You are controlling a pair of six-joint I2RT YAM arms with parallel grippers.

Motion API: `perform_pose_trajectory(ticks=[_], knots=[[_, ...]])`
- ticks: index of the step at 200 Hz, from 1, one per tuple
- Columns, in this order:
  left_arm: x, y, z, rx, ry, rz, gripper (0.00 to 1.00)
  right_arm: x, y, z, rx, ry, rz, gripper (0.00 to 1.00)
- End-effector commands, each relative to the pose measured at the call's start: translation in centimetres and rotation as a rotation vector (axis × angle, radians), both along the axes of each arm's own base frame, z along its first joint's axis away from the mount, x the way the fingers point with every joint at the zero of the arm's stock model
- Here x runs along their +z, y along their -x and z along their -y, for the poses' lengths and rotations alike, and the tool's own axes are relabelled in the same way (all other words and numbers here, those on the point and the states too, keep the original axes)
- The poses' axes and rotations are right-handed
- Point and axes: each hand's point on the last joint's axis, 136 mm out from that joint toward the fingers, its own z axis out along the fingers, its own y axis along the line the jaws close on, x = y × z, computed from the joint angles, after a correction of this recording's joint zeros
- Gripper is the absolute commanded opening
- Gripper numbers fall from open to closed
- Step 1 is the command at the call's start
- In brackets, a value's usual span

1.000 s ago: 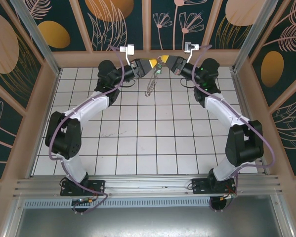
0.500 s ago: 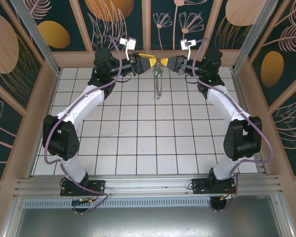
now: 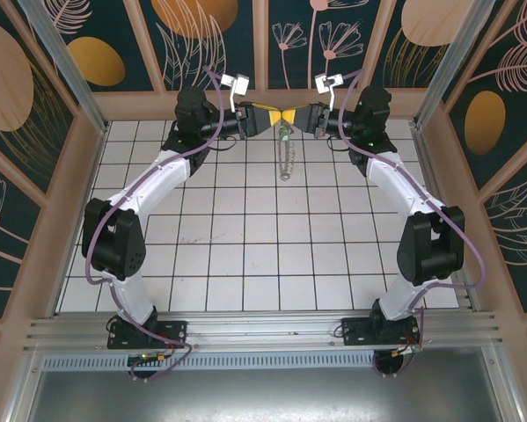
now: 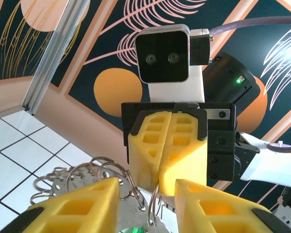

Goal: Put the keys on the keyring

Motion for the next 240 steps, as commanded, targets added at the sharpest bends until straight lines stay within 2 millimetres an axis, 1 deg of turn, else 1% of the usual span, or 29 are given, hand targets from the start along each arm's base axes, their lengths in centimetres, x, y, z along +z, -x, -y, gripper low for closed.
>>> perform_pose_trajectory(ticks=[1,37,72,88,117,133,158,172,180,188,205,212,233,240], knots=[[0.7,0.6,0.1,-0.035,0.026,0.033,0.33,1.6,0.3,-0.4,0.02,-0.012,0.079,0.0],[0.6,1.0,0.3,-0.05,0.033,0.03,0.28,1.4,0.0,-0.4,0.009,-0.016,0.072,0.0],[0.4,1.3,0.4,-0.06,0.04,0.028,0.3,1.3,-0.3,-0.4,-0.007,-0.02,0.064,0.0],[0.2,1.4,0.4,-0.065,0.045,0.025,0.29,1.3,-0.5,-0.3,-0.013,-0.022,0.061,0.0],[0.3,1.8,0.5,-0.08,0.057,0.028,0.2,1.3,-0.8,-0.3,-0.02,-0.025,0.055,0.0],[0.4,2.0,0.4,-0.087,0.062,0.031,0.17,1.3,-0.9,-0.2,-0.028,-0.028,0.051,0.0],[0.5,2.2,0.4,-0.092,0.074,0.034,0.2,1.3,-1.1,0.0,-0.032,-0.037,0.044,0.0],[0.5,2.3,0.4,-0.095,0.08,0.035,0.19,1.2,-1.1,0.0,-0.033,-0.04,0.04,0.0],[0.5,2.3,0.4,-0.099,0.082,0.034,0.17,1.2,-1.2,0.0,-0.036,-0.042,0.04,0.0],[0.6,2.5,0.5,-0.106,0.084,0.038,0.12,1.2,-1.1,-0.1,-0.035,-0.043,0.038,0.0],[0.5,2.8,0.7,-0.116,0.083,0.041,0.08,1.2,-1.2,0.0,-0.04,-0.046,0.035,0.0],[0.5,2.8,0.8,-0.118,0.084,0.04,0.09,1.2,-1.2,0.0,-0.039,-0.047,0.035,0.0],[0.5,2.8,1.0,-0.114,0.086,0.036,0.17,1.2,-1.2,-0.1,-0.034,-0.049,0.033,0.0],[0.5,2.7,1.0,-0.11,0.088,0.034,0.17,1.1,-1.2,-0.1,-0.034,-0.048,0.031,0.0]])
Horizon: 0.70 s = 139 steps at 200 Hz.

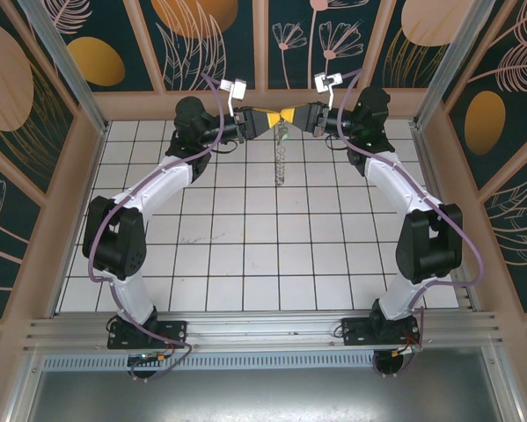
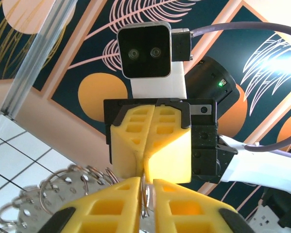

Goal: Put the keys on the keyring

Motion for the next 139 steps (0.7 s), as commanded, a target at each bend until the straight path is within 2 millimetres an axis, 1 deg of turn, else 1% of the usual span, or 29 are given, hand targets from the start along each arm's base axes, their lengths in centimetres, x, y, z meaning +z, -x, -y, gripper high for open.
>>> perform_pose_trajectory(ticks=[1,32,46,70,90,100,126,127,139], knots=[[0.7,1.5,0.8,-0.061,0.017,0.055,0.17,0.9,-0.8,0.0,-0.032,-0.028,0.04,0.0],[1.0,1.7,1.4,-0.075,0.023,0.058,0.19,0.9,-0.7,-0.1,-0.031,-0.028,0.039,0.0],[1.0,1.6,1.5,-0.076,0.024,0.06,0.14,0.8,-0.7,-0.2,-0.029,-0.026,0.037,0.0],[1.1,1.6,1.6,-0.069,0.029,0.061,0.12,0.8,-0.7,-0.1,-0.029,-0.025,0.037,0.0],[1.3,1.5,1.5,-0.063,0.035,0.064,0.05,0.7,-0.7,-0.1,-0.031,-0.022,0.038,0.0],[1.3,1.4,1.5,-0.058,0.039,0.064,0.0,0.7,-0.7,-0.1,-0.031,-0.021,0.037,0.0],[1.5,1.4,1.4,-0.051,0.051,0.064,0.0,1.2,-0.4,0.2,-0.033,-0.025,0.049,0.0],[1.6,1.4,1.4,-0.051,0.051,0.064,0.0,1.3,-0.4,0.3,-0.034,-0.025,0.051,0.01],[1.7,1.4,1.4,-0.053,0.055,0.067,0.0,1.8,-0.5,1.1,-0.067,-0.032,0.06,0.23]])
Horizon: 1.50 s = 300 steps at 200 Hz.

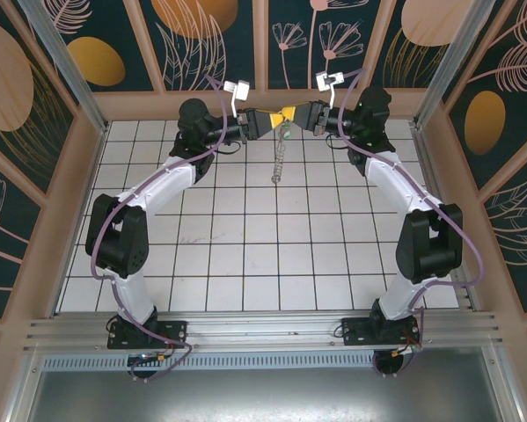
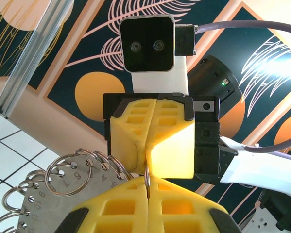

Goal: Put the keys on the keyring

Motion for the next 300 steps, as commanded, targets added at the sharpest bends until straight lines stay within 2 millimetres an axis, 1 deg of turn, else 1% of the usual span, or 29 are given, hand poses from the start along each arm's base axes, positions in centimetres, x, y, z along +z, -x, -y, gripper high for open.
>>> perform_pose_trajectory(ticks=[1,5,14,24,34,48,62,87,105,127,147,168,191,216,249,300], knots=[[2.0,1.5,0.8,-0.043,0.041,0.084,0.0,1.6,-0.1,1.0,-0.051,-0.025,0.055,0.25],[2.1,1.6,0.7,-0.043,0.043,0.087,0.0,1.9,-0.1,1.4,-0.067,-0.03,0.061,0.3],[2.2,1.6,0.7,-0.045,0.044,0.089,0.0,2.3,0.0,2.2,-0.099,-0.038,0.068,0.38],[2.3,1.7,0.7,-0.048,0.045,0.091,0.0,2.7,0.2,3.1,-0.132,-0.044,0.075,0.42],[2.5,1.8,0.7,-0.051,0.048,0.096,0.0,2.8,0.4,3.9,-0.17,-0.046,0.081,0.44],[2.7,2.0,0.7,-0.059,0.049,0.1,0.0,2.4,0.8,4.7,-0.216,-0.035,0.093,0.45],[3.0,2.2,0.7,-0.068,0.049,0.107,0.0,1.5,1.1,5.2,-0.266,-0.009,0.101,0.46],[3.4,2.6,0.6,-0.081,0.048,0.118,0.0,-0.8,1.7,5.7,-0.311,0.047,0.127,0.48],[3.6,2.9,0.6,-0.093,0.047,0.124,0.0,-2.1,2.4,5.5,-0.309,0.081,0.153,0.51],[3.9,3.1,0.6,-0.103,0.046,0.126,0.0,-3.3,3.2,4.7,-0.294,0.125,0.178,0.53],[3.9,3.3,0.6,-0.106,0.045,0.128,0.0,-3.6,4.3,3.7,-0.275,0.149,0.225,0.53],[3.8,3.4,0.6,-0.111,0.043,0.13,0.0,-3.6,5.0,2.8,-0.267,0.166,0.262,0.53],[3.9,3.6,0.7,-0.114,0.044,0.131,0.0,-3.6,5.0,2.3,-0.261,0.17,0.274,0.54],[4.1,3.8,0.9,-0.12,0.044,0.137,0.0,-3.6,4.6,2.1,-0.263,0.171,0.276,0.54],[4.1,3.9,1.0,-0.124,0.042,0.137,0.0,-3.6,4.0,2.1,-0.281,0.176,0.276,0.54],[4.2,4.0,1.2,-0.127,0.043,0.142,0.0,-3.1,3.9,1.6,-0.261,0.16,0.283,0.54]])
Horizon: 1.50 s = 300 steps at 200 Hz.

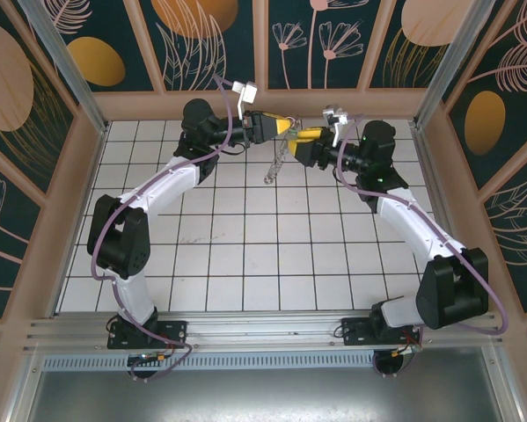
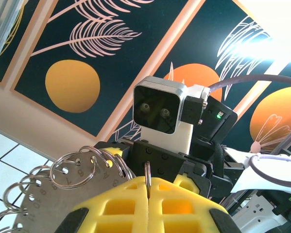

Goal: Put the keys on the keyring

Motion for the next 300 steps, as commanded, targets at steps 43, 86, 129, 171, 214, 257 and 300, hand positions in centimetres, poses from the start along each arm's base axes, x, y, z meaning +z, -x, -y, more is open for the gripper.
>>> perform_pose_trajectory(ticks=[43,86,129,171,214,257,300], knots=[[3.3,1.4,0.0,-0.018,0.05,0.104,0.0,1.6,0.3,-1.5,0.054,-0.013,0.058,0.5],[3.2,1.4,0.0,-0.017,0.049,0.104,0.0,1.3,0.7,-1.6,0.065,-0.011,0.053,0.26],[3.2,1.2,0.0,-0.002,0.045,0.106,0.0,0.8,1.0,-1.1,0.051,0.011,0.037,0.0],[2.9,0.9,0.1,0.018,0.034,0.111,0.0,0.8,1.5,-0.5,0.027,0.043,0.03,0.0],[2.4,0.4,0.1,0.044,0.021,0.12,0.0,0.1,1.6,0.0,0.0,0.094,0.003,0.0],[2.0,-0.1,0.1,0.073,0.004,0.124,0.0,0.5,1.7,0.3,-0.012,0.127,0.006,0.0],[1.7,-0.3,0.1,0.092,-0.019,0.133,0.0,1.4,1.5,1.2,-0.046,0.148,0.021,0.0]])
